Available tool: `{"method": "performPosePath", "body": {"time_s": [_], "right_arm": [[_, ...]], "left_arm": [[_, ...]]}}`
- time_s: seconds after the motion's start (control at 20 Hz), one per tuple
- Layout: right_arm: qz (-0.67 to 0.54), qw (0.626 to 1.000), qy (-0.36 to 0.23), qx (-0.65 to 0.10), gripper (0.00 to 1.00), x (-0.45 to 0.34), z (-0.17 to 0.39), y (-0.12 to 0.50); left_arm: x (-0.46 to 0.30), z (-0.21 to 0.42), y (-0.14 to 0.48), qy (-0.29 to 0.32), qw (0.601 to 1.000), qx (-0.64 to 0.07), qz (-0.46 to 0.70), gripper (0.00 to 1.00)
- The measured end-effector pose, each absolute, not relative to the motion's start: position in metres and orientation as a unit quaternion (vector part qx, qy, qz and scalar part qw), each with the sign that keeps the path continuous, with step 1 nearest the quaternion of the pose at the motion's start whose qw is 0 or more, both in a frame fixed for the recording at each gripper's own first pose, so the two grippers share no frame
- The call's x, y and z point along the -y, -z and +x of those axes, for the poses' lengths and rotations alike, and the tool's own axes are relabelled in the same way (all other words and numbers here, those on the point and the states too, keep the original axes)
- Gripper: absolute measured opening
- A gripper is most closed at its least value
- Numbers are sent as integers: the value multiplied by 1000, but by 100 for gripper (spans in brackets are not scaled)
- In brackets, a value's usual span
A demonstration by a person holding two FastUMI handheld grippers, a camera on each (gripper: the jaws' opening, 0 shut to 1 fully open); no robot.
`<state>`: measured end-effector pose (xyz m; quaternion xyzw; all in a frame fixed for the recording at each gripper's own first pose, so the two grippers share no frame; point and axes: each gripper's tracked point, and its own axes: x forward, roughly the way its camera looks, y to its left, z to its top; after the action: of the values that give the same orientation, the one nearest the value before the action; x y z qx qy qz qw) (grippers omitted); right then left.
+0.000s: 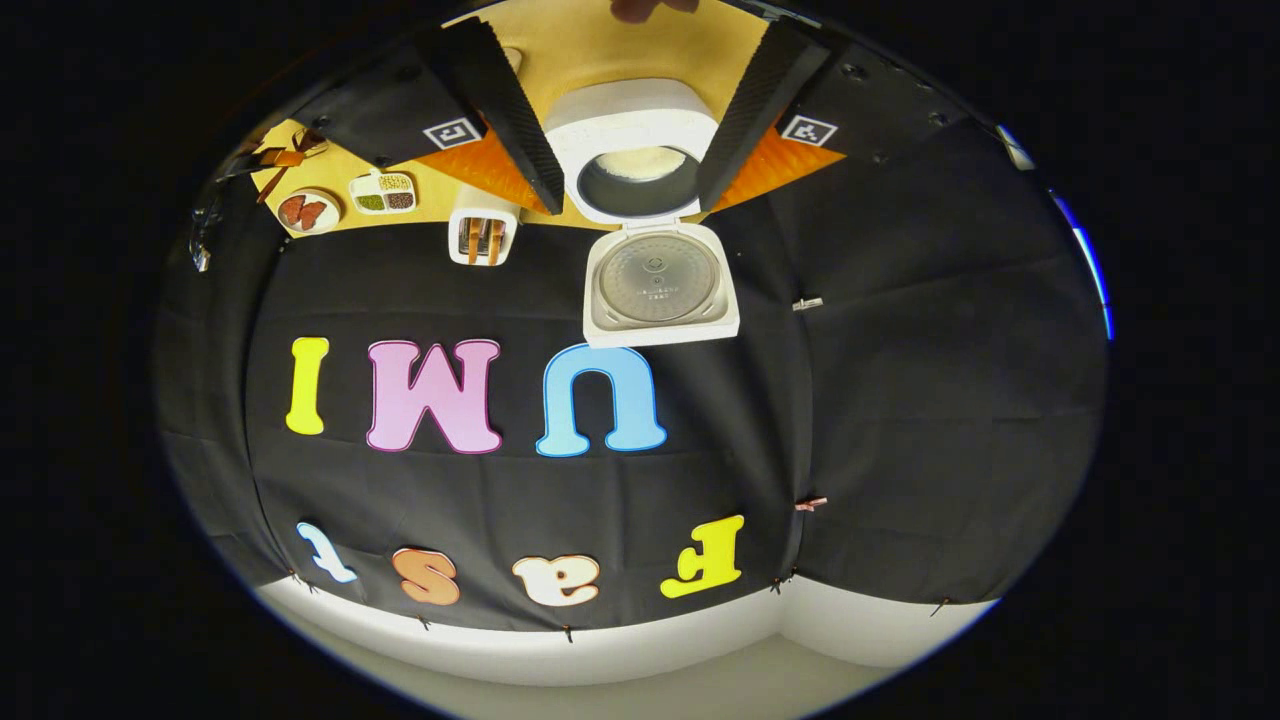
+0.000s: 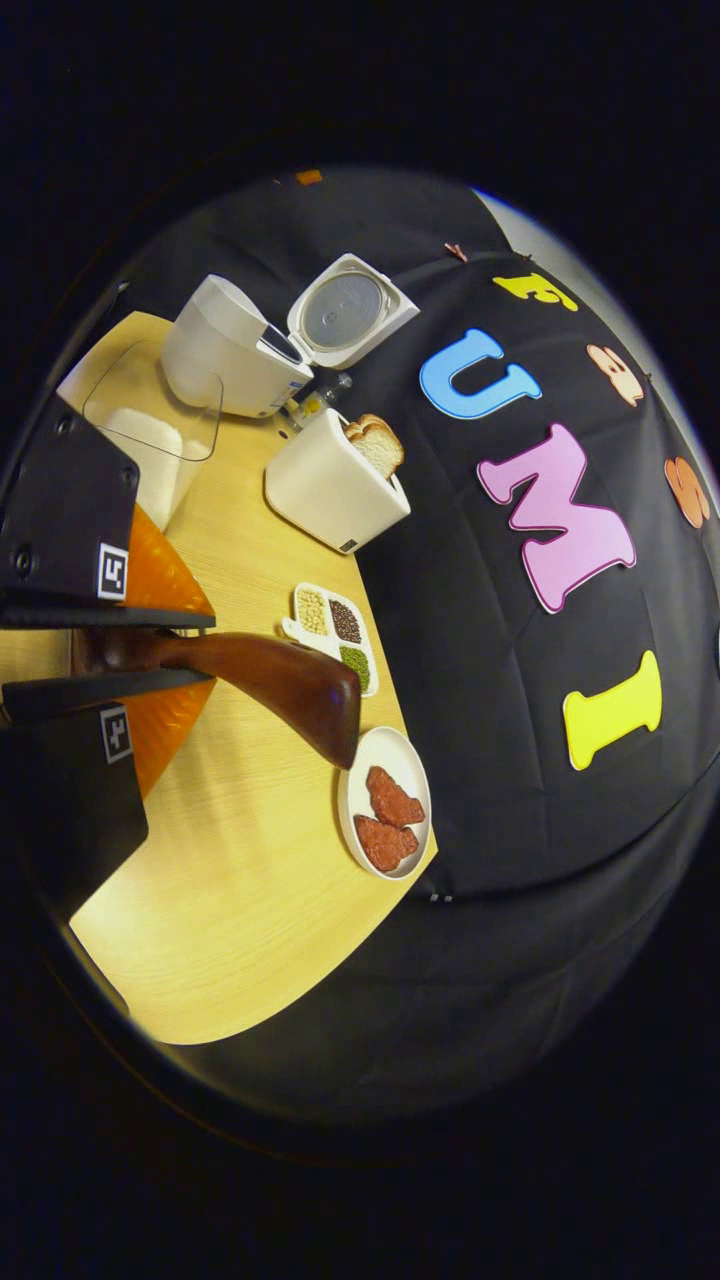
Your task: Close the left gripper, press the button to open the rice cooker; take a wooden spoon from the chopstick holder with the right hand, scoop a spoonful of rice and pour it into the rice cooker, then put the wooden spoon back into the chopstick holder.
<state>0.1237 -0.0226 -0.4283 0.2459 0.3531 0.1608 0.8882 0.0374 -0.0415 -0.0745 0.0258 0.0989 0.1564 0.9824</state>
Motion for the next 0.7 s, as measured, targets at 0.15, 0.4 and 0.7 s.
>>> {"method": "performPosePath", "body": {"time_s": [0.15, 0.4, 0.7], "right_arm": [[254, 888, -149, -353, 21, 23, 123, 427], [249, 901, -119, -334, 15, 37, 128, 411], [258, 919, -110, -277, 15, 43, 143, 340]], "left_arm": [[36, 35, 76, -155, 982, -102, 23, 93], [26, 26, 73, -150, 984, -99, 21, 93], [19, 32, 84, -113, 989, -98, 17, 93]]}}
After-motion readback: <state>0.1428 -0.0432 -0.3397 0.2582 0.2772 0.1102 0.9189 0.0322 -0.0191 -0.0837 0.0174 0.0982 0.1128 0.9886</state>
